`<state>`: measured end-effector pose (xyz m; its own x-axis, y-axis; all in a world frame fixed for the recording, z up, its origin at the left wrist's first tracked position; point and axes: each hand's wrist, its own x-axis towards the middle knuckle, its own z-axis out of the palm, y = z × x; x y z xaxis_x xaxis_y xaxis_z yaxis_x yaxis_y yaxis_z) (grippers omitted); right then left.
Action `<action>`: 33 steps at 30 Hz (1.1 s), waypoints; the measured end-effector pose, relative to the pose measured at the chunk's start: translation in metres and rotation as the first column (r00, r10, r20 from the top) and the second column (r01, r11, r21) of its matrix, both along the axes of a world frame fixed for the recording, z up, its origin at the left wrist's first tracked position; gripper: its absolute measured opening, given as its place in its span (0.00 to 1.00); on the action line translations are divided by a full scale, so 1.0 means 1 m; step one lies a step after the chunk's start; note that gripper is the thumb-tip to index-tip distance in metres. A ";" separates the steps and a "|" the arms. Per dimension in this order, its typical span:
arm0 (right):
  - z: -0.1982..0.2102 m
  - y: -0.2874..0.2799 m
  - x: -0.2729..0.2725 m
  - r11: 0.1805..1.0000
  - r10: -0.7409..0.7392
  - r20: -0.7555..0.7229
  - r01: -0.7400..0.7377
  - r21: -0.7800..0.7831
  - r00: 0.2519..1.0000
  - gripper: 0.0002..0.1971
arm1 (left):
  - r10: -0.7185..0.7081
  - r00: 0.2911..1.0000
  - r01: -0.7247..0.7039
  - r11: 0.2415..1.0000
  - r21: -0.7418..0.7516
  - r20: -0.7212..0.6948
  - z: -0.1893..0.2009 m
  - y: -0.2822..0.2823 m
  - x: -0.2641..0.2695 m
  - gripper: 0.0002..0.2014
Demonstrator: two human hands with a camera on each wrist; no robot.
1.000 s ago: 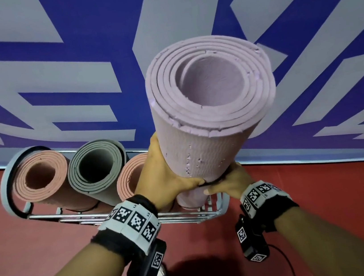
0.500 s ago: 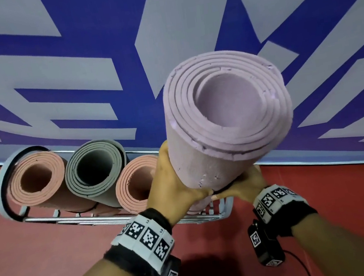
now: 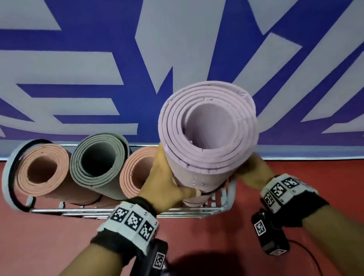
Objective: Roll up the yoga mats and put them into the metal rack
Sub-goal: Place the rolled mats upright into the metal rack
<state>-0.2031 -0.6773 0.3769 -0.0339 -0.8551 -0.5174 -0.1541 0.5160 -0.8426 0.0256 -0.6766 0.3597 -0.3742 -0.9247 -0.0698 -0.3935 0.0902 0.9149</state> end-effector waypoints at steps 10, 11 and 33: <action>0.085 -0.020 0.002 0.988 -0.065 -0.012 0.063 -0.138 0.998 0.21 | 0.326 0.897 -0.266 0.937 0.226 -0.299 0.119 -0.013 0.008 0.17; 0.092 -0.019 0.006 0.990 -0.060 0.044 0.066 -0.129 0.997 0.23 | 0.326 0.904 -0.271 0.938 0.217 -0.278 0.125 -0.013 0.005 0.15; 0.064 -0.015 0.017 0.968 0.040 -0.340 -0.121 -0.220 0.939 0.18 | 0.195 0.943 -0.240 0.960 0.144 0.271 0.088 -0.020 -0.020 0.26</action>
